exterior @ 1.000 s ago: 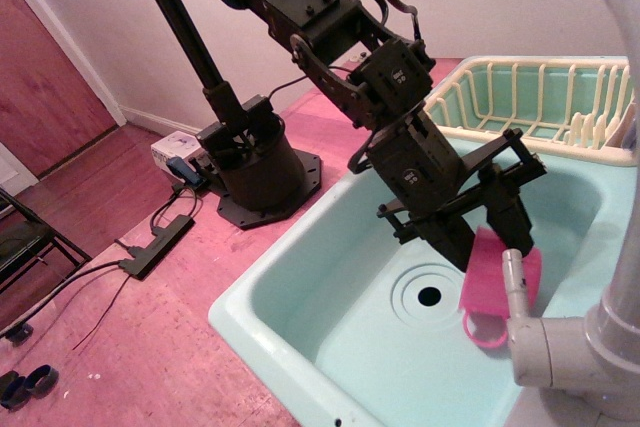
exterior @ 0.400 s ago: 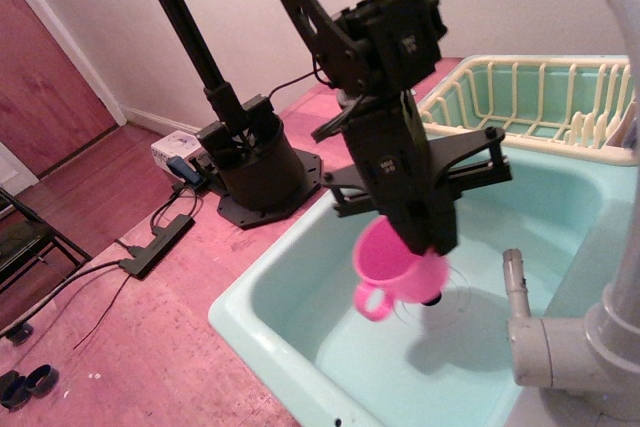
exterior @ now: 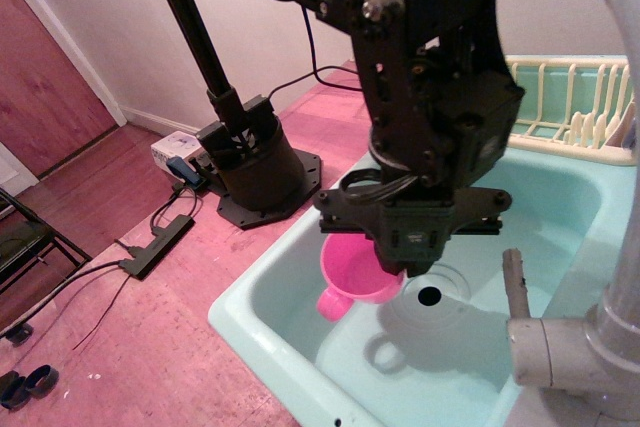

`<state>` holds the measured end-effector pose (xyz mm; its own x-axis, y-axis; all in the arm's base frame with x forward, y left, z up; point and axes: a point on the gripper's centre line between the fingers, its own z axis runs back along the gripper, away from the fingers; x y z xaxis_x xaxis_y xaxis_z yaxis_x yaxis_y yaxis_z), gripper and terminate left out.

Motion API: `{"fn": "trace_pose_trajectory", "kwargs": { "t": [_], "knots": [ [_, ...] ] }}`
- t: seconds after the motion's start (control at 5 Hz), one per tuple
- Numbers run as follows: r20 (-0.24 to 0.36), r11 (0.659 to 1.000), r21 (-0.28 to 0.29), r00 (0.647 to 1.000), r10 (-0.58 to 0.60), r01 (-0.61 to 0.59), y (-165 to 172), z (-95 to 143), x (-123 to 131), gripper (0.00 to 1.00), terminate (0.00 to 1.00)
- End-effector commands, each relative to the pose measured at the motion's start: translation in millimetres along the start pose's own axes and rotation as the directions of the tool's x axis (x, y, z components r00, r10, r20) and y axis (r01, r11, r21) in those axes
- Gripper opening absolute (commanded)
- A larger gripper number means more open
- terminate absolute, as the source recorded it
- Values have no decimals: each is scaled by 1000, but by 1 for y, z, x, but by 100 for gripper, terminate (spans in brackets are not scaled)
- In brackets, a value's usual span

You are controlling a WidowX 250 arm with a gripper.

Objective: Flip cup upright

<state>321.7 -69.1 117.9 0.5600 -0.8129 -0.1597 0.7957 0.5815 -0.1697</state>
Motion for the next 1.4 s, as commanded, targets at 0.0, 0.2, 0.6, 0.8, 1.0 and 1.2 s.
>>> {"fn": "trace_pose_trajectory", "kwargs": {
  "t": [0.0, 0.2, 0.6, 0.8, 1.0, 1.2],
  "knots": [
    [44, 997, 72, 999, -9, 6, -5, 7, 10, 0, 0],
    [81, 991, 132, 996, 22, -32, -9, 6, 8, 100, 0],
    [152, 942, 316, 986, 70, -115, -1, 30, -2, 100, 0],
    [164, 926, 345, 981, 101, -152, -3, 46, -9, 100, 0],
    [218, 862, 457, 967, 129, -218, -5, 91, -28, 100, 0],
    [218, 862, 457, 967, 129, -218, -5, 91, -28, 100, 100]
  ]
}}
